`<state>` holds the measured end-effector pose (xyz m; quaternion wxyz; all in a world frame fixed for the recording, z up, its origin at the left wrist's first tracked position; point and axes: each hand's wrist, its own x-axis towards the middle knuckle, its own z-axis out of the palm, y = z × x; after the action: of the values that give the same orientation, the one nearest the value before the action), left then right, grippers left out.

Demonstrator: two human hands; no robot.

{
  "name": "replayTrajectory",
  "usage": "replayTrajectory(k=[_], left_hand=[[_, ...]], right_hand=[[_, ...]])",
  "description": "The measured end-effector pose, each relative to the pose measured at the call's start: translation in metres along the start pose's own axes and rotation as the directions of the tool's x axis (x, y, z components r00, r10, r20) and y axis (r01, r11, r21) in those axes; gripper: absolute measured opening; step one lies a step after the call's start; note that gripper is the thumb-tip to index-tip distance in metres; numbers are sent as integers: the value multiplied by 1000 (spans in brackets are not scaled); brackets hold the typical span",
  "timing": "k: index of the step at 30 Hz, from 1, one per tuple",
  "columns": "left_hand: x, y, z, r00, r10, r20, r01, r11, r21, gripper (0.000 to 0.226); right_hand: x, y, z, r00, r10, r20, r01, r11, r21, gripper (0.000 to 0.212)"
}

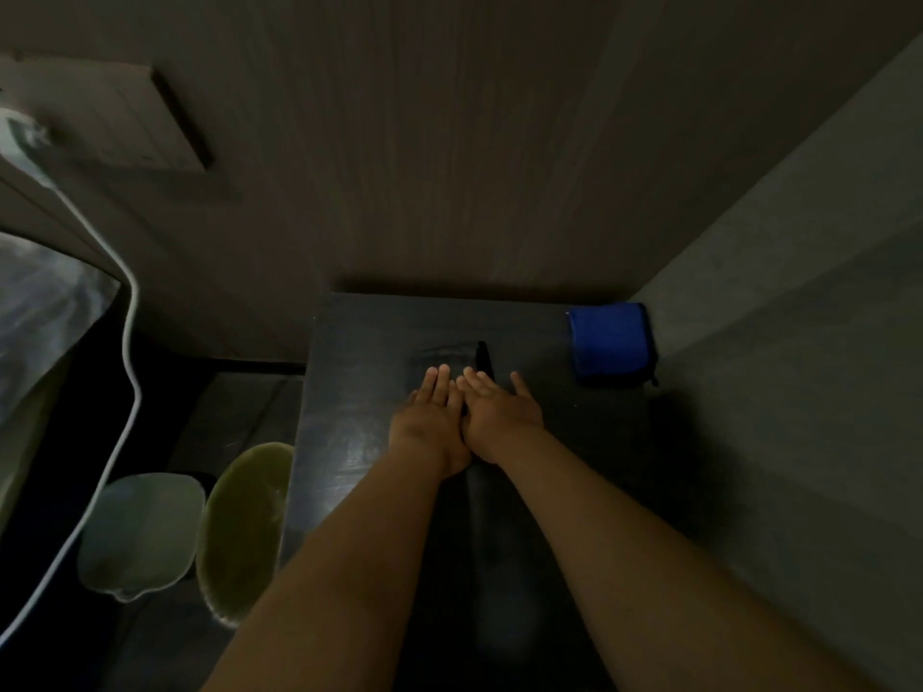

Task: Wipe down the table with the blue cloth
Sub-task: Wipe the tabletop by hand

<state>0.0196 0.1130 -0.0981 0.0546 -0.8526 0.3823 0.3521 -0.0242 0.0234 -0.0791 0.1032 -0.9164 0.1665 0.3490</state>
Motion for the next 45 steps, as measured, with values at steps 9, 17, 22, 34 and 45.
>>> replayTrajectory(k=[9,17,22,34,45], left_hand=[[15,53,-5,998,41,43,-41,999,-16,90],[22,101,-3,995,97,36,-96,995,-31,87],[23,101,-4,993,99,67,-98,995,-11,91],[18,98,2,994,100,52,-102,994,31,90],[-6,96,30,990,127,52,-126,992,-18,92]], right_hand=[[-15,53,8,999,45,-14,-44,999,32,63],[-33,99,16,995,96,6,-97,995,34,63],[-33,100,14,997,79,26,-80,996,28,66],[-32,93,23,994,103,24,-103,995,10,66],[-59,84,47,996,82,25,-82,997,3,64]])
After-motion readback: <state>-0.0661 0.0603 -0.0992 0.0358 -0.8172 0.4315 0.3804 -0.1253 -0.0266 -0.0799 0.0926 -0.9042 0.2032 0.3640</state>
